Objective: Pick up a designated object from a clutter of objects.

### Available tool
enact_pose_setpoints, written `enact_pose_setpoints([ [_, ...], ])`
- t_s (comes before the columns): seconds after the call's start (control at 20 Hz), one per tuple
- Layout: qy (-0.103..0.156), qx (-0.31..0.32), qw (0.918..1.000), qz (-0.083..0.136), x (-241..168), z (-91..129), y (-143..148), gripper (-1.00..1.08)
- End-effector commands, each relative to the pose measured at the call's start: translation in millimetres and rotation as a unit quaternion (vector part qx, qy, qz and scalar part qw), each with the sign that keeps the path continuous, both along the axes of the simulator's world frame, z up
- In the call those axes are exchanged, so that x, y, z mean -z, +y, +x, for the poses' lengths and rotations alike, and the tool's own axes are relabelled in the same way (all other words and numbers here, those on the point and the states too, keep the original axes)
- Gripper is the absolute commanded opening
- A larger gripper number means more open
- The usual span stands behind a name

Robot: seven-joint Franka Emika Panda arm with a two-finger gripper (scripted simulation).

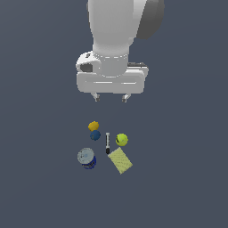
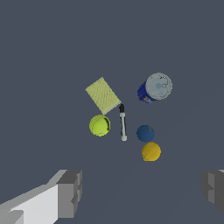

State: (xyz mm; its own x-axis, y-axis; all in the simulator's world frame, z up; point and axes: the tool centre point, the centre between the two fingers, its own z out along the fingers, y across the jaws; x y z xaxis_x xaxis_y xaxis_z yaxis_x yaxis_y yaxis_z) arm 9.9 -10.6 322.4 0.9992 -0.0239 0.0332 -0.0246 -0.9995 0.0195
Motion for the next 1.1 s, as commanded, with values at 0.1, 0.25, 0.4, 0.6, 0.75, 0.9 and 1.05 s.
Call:
enact_pose_setpoints([
  [0.1, 0.001, -0.001, 1.0, -0.001, 1, 0, -1, 1.0],
  [0.25, 0.004, -0.009, 0.9999, -0.005, 6, -1, -3, 1.0],
  [0.4, 0.008, -0.019, 0.9997, -0.011, 11, -1, -6, 1.0],
  [0.6, 0.008, -0.021, 0.9997, -0.011, 11, -2, -7, 1.0],
  [0.75, 0.008, -0.017, 0.9998, -0.01, 15, -1, -8, 1.0],
  [0.9, 0.009, -0.008, 0.9999, -0.008, 24, 1, -11, 1.0],
  [1.05, 0.009, 0.007, 0.9999, -0.004, 39, 3, -15, 1.0],
])
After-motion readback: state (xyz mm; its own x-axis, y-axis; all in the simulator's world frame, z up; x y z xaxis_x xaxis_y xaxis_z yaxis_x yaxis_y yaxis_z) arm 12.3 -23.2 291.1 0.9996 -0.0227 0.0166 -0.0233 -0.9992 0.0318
